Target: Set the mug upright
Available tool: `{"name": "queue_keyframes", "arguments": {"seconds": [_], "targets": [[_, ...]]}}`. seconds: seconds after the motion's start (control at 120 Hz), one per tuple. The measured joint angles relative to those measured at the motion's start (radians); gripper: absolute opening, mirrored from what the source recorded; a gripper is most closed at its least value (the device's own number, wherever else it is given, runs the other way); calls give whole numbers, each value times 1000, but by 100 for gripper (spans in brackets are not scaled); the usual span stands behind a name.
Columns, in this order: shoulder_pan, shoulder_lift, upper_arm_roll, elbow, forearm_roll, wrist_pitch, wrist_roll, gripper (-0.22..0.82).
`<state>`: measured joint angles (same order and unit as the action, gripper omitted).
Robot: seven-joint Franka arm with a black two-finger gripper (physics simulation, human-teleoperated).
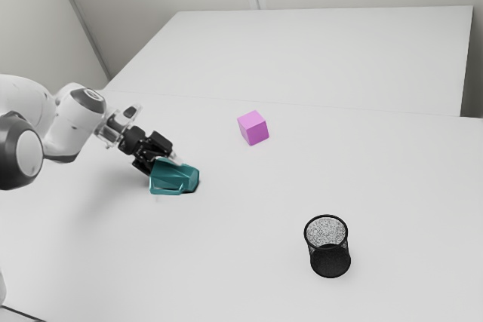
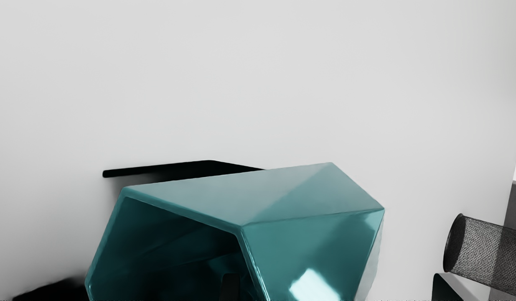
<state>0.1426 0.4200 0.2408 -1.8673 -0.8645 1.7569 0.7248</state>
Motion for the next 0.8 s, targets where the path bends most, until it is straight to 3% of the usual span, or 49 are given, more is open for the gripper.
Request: {"name": "queue_keyframes", "arguments": {"seconds": [0.167, 0.3, 0.442, 0.8], "targets": [[0, -25, -1, -7, -2, 5, 20, 9], [-1, -29, -27, -4, -2, 8, 27, -6], [-2, -37, -40, -3, -2, 11, 29, -13], [-6, -82, -47, 1, 28, 21, 27, -16]]}}
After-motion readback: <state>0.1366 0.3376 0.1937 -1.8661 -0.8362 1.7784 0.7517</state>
